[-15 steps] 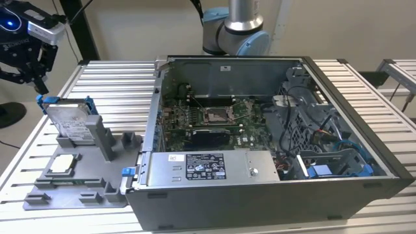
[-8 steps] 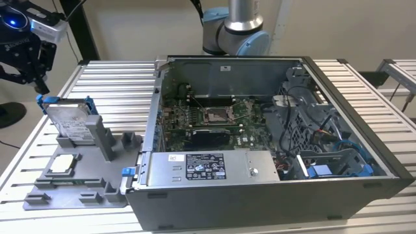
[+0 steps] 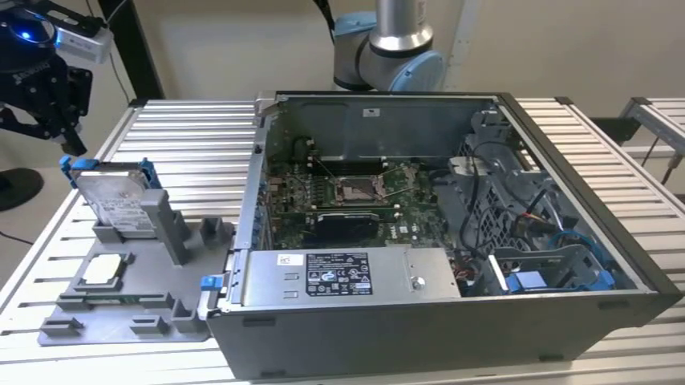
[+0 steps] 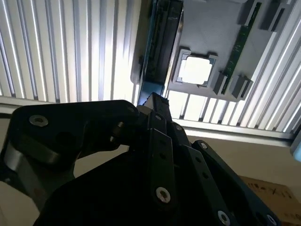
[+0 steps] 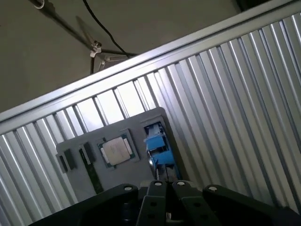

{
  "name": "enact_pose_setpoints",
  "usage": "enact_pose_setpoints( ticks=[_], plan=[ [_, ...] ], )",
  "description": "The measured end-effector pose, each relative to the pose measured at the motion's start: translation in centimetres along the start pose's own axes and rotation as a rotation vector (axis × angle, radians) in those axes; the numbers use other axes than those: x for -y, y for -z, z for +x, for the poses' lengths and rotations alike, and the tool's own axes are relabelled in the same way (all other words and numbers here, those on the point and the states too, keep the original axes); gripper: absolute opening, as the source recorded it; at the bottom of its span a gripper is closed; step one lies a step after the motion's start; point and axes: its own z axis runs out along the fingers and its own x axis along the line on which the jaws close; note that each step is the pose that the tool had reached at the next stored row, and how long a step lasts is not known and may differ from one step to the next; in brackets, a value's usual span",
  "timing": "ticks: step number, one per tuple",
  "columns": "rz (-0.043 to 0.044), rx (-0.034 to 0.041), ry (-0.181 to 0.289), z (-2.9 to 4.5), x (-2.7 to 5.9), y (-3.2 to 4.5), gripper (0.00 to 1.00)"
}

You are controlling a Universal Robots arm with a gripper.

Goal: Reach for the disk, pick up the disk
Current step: 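Pick up the disk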

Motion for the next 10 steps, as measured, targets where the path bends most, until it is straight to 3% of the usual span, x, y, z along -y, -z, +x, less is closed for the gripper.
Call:
enact_pose_setpoints(
  ticks=[6,7,10],
  plan=[
    [-0.0001,-0.0001,0.001,0.00,0.00,0.00,0.00],
    [-0.0001,-0.0001,0.001,0.00,0.00,0.00,1.00],
    [-0.0001,-0.0001,0.001,0.00,0.00,0.00,1.00]
  ],
)
